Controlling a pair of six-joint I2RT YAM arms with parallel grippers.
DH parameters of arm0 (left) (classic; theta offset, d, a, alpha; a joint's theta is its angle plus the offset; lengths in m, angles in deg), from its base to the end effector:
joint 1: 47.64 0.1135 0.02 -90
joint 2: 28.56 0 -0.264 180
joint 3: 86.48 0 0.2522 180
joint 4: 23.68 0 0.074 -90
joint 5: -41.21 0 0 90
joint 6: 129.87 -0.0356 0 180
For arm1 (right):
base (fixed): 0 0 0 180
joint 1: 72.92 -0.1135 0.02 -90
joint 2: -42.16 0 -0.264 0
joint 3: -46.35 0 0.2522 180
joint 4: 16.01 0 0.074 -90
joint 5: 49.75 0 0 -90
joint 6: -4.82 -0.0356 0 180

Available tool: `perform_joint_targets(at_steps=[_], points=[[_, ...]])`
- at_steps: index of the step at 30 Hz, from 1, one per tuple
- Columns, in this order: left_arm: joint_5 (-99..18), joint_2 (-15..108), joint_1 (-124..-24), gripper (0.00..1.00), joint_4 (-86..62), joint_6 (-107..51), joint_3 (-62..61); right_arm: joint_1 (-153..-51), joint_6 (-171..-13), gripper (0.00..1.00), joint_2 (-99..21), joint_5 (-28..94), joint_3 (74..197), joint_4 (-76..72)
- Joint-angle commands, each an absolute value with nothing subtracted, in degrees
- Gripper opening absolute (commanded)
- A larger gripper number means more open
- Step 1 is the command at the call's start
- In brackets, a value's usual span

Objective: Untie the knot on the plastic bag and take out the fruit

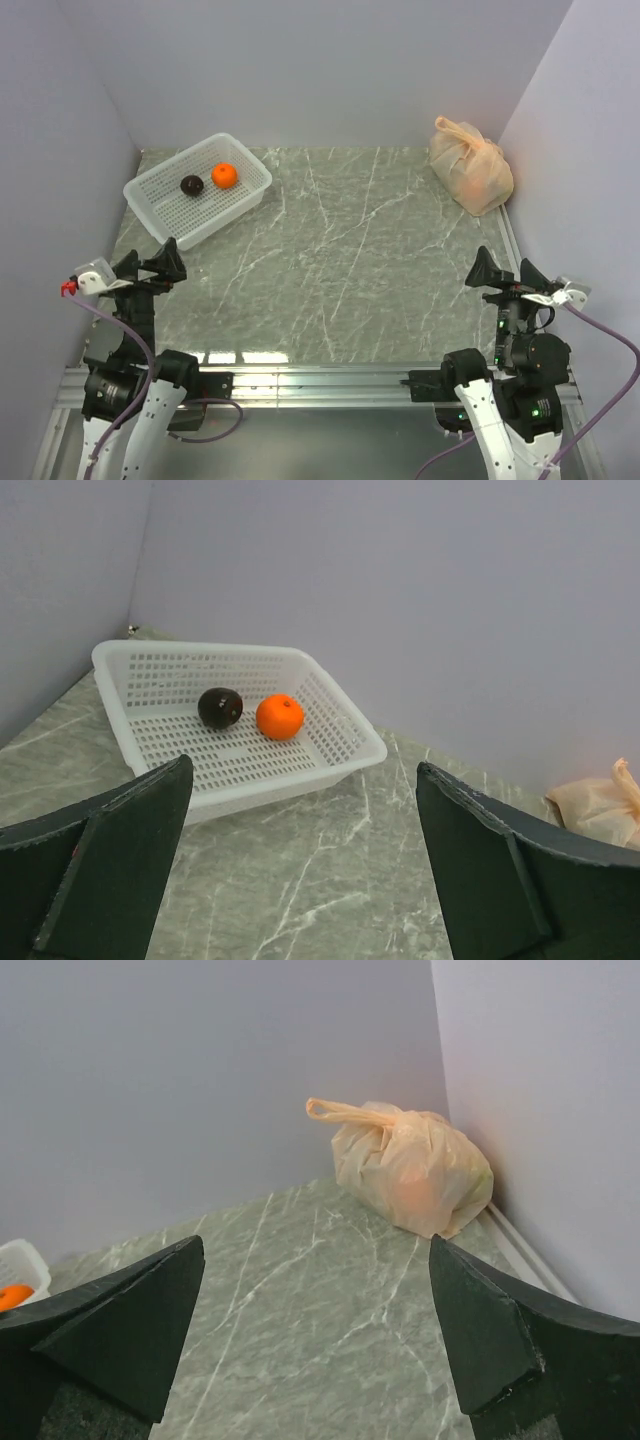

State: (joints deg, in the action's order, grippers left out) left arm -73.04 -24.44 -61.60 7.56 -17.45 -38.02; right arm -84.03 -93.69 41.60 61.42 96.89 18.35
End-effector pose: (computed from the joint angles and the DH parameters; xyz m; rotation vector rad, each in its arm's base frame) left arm 0.0431 0.0044 0.3329 -0.4534 1.2896 -0.2495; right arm 0.0235 -0.0085 0.3381 0.2859 1.2858 0.0517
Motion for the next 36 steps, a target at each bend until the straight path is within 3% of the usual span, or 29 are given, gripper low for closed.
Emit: perform_joint_targets(at_steps=[1, 8, 12, 17, 25, 36], points=[[-71.74, -21.98, -61.7, 0.99, 7.39, -15.62, -36.94, -84.34, -95.19, 1.0, 42.42, 60.64, 99.49, 17.52], [-63.92, -14.34, -61.62, 0.99, 9.06, -11.21, -35.8, -84.52, -100.9, 1.0, 25.22, 59.59, 106.85, 19.19], [-62.86, -9.33, -61.7, 0.99, 11.08, -12.18, -34.57, -84.43, -105.55, 1.0, 6.89, 55.45, 113.98, 20.77], [-61.8, -9.58, -61.79, 0.99, 10.82, -12.88, -35.1, -83.38, -112.59, 1.0, -11.87, 63.97, 124.33, 22.18], [-63.03, -10.54, -62.67, 0.99, 11.0, -13.94, -35.36, -70.05, -119.79, 1.0, -40.17, 63.8, 135.07, 17.61], [-62.24, -9.84, -63.29, 0.99, 10.3, -14.82, -35.71, -63.17, -126.75, 1.0, -75.04, 67.94, 162.13, 19.53]])
